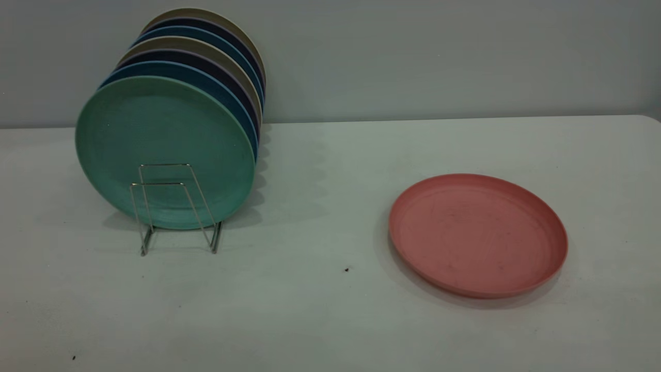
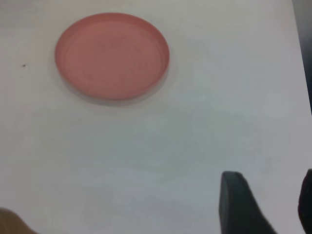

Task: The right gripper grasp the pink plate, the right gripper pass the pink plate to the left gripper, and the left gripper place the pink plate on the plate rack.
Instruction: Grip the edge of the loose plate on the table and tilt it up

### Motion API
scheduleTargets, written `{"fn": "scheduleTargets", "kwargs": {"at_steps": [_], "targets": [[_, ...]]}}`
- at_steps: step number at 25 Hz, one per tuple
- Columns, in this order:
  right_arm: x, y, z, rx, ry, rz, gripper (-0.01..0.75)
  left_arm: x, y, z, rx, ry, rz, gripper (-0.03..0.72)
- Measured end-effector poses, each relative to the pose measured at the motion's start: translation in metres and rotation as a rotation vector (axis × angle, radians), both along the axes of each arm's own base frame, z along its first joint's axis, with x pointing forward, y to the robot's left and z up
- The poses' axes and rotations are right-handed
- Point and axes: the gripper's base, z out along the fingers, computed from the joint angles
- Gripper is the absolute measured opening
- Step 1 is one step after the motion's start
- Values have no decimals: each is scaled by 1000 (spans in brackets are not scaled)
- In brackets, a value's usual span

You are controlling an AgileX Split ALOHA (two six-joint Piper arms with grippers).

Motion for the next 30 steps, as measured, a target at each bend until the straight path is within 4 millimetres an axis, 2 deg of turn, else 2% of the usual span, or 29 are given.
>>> {"fn": "scheduleTargets", "kwargs": {"at_steps": [4, 8, 13, 17, 24, 27, 30], "targets": [[1, 1, 6, -10, -44, 23, 302, 0, -1, 5, -11, -42, -2, 350], [15, 8, 18, 36, -104, 76, 302, 14, -4, 17, -56, -106, -15, 350], [51, 18, 26, 133, -44, 140, 308, 56, -14, 24, -164, -23, -47, 353], [90, 30, 24, 243, 52, 207, 342, 94, -21, 22, -221, 54, -83, 384], [163, 47, -1, 410, 192, 306, 367, 146, -36, 8, -348, 150, -162, 450], [195, 48, -23, 447, 229, 287, 367, 162, -40, 3, -426, 166, -148, 451], [224, 47, -55, 472, 302, 231, 367, 170, -41, -1, -479, 187, -124, 451]]}}
